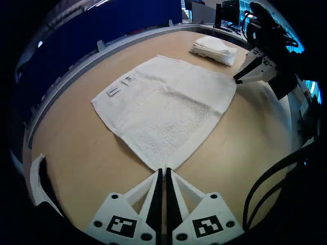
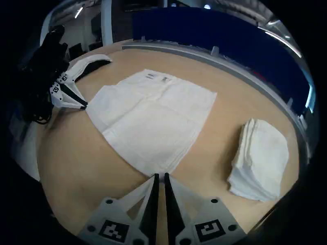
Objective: Fold towel
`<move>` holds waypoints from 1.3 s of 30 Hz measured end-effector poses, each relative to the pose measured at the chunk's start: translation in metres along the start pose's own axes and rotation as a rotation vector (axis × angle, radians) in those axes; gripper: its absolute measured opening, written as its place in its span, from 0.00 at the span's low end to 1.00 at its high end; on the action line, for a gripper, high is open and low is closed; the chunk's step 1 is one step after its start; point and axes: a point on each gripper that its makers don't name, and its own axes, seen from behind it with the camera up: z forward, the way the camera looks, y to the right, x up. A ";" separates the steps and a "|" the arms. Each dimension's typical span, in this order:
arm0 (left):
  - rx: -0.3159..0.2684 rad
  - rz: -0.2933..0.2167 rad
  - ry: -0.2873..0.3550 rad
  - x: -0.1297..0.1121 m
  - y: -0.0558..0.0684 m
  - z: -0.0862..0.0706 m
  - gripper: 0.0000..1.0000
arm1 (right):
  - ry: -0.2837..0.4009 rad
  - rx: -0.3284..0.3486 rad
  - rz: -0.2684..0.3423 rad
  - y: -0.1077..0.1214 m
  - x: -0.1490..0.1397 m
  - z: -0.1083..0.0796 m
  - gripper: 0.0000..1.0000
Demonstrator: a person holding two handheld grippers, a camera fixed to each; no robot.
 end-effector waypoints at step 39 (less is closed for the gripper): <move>0.062 -0.174 0.134 0.069 -0.014 -0.126 0.05 | 0.164 -0.032 0.051 -0.015 0.098 -0.110 0.09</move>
